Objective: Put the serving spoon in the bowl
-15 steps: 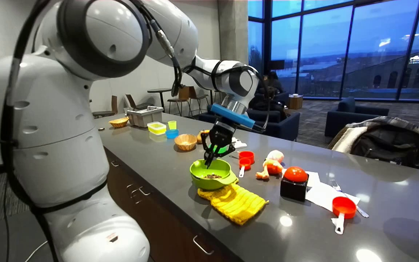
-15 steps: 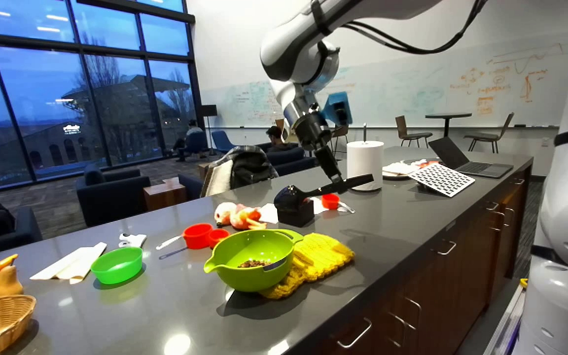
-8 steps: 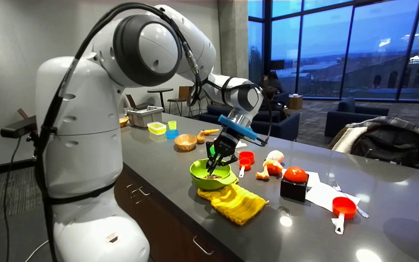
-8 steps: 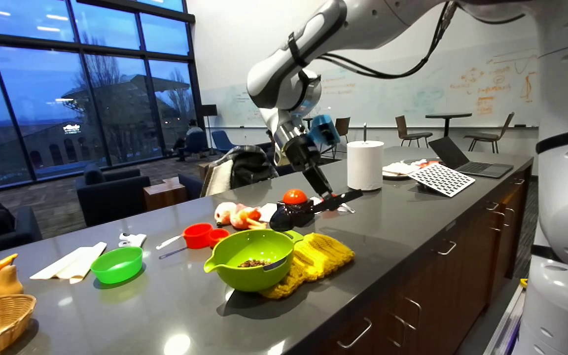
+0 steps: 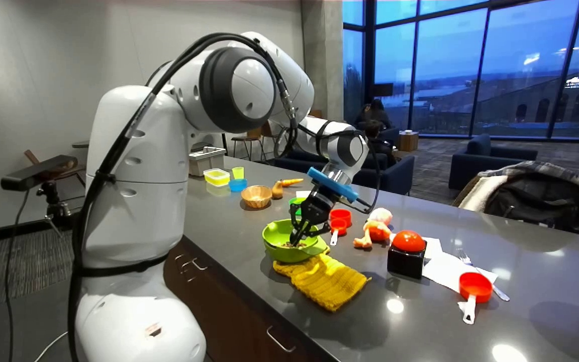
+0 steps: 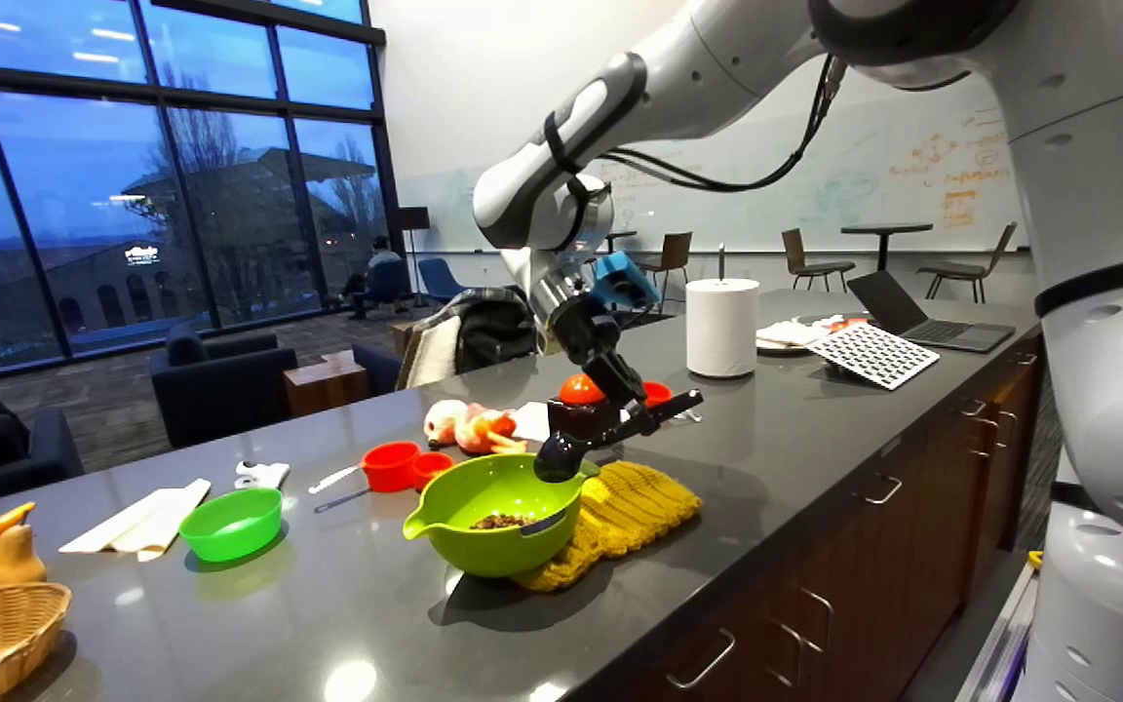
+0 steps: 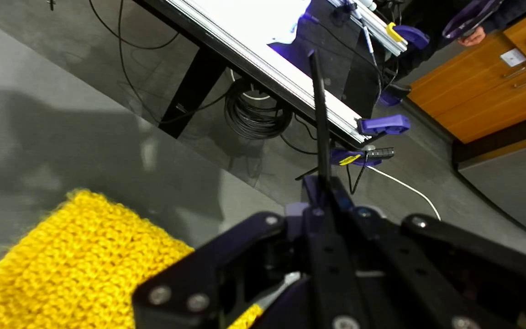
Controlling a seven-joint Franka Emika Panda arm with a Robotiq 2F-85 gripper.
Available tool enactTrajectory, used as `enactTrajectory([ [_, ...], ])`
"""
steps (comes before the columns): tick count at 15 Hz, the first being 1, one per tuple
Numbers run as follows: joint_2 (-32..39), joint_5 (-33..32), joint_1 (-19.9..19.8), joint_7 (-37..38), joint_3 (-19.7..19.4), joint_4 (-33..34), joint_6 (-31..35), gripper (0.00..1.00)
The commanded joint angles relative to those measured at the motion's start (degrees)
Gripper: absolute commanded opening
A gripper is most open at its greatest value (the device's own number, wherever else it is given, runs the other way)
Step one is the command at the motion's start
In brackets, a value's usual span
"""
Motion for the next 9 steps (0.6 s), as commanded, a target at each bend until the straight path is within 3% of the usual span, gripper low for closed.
enactTrajectory([
  [1,1.94,-2.36,0.23,6.0,1.36,3.15,-0.76,0.01],
  [9,6.55,-13.32,3.66,15.55,3.65,7.74,-1.74,0.01],
])
